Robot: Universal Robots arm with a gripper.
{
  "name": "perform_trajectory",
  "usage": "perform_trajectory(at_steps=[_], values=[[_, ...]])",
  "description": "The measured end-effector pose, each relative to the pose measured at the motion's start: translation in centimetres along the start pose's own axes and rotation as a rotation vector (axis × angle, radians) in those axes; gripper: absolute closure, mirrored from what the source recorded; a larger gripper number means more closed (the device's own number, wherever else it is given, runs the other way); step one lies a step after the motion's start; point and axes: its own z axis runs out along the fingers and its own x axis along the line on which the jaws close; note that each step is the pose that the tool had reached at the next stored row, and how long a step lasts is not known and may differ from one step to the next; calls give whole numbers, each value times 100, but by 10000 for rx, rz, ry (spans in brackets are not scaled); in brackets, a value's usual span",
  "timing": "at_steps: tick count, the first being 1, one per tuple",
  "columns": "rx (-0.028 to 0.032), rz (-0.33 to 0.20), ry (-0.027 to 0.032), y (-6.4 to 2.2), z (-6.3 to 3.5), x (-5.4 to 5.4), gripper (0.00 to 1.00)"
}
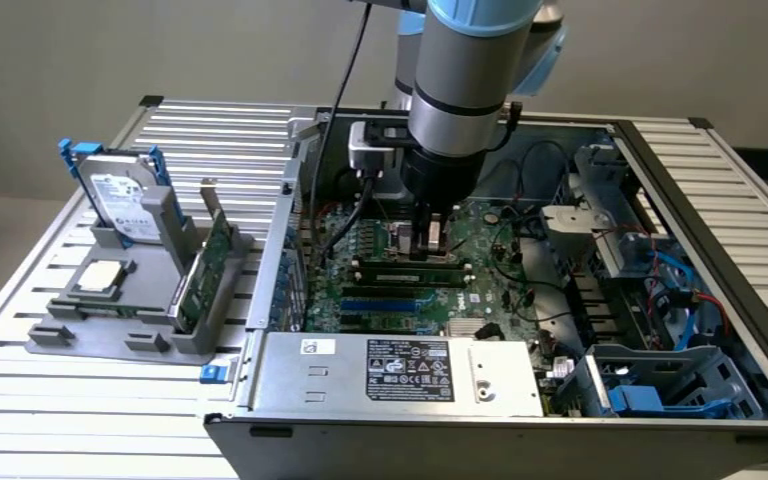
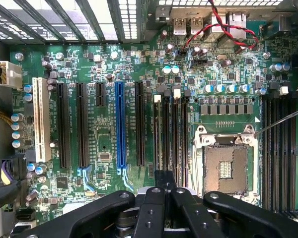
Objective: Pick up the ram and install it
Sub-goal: 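Press down the ram until it locks into place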
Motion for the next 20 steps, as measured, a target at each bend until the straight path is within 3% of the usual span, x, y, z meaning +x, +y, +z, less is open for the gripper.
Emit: perform_trajectory(at_steps=[8,20], values=[[3,55,-2,0,0,0,89],[104,1794,-83,0,4,0,89]])
